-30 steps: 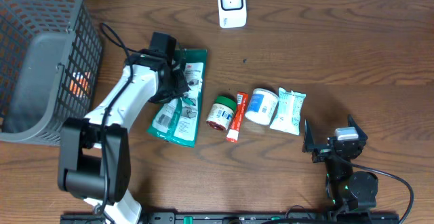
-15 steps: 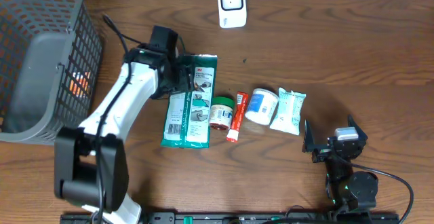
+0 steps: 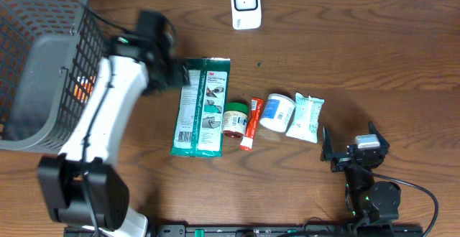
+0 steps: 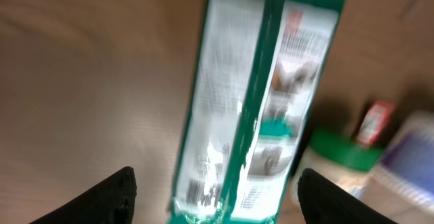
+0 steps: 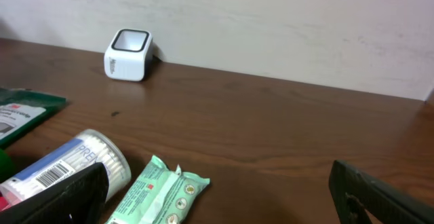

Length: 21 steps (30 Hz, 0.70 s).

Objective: Scan the item barcode
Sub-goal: 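Lay the glove package on the table left of the jar and release, then reach the left gripper into the basket and grasp the orange Kleenex pack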

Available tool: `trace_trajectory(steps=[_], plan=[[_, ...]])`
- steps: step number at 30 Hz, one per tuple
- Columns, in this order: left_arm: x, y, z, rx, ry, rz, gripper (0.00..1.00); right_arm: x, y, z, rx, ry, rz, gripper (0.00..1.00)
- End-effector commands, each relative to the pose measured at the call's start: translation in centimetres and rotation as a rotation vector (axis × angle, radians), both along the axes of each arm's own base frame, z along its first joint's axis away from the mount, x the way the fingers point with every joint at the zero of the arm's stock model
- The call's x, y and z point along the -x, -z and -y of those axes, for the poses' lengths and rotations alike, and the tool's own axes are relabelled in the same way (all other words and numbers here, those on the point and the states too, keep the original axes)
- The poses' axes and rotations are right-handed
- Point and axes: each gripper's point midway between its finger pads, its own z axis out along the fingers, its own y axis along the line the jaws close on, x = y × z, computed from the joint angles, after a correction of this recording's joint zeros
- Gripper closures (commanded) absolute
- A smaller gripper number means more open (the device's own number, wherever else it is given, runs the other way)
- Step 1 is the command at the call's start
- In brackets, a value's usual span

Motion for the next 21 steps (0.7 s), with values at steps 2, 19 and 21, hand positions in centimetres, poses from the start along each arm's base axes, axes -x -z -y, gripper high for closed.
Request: trace_trajectory(steps=[2, 19, 21], plan=[[-3.3, -12.4, -5.4, -0.003, -0.118, 0.341, 0.26, 0.0, 0.0, -0.1, 0.006, -0.003, 0.001, 0.01], [0.0, -14.0, -30.4, -0.104, -0.733, 0.419, 0.26, 0.0, 0.0, -0.1, 0.006, -0.003, 0.001, 0.01], [0.4, -11.7, -31.6, -0.094, -0.764, 0.352, 0.25, 0.0, 0.0, -0.1, 0.006, -0.003, 0.001, 0.01]])
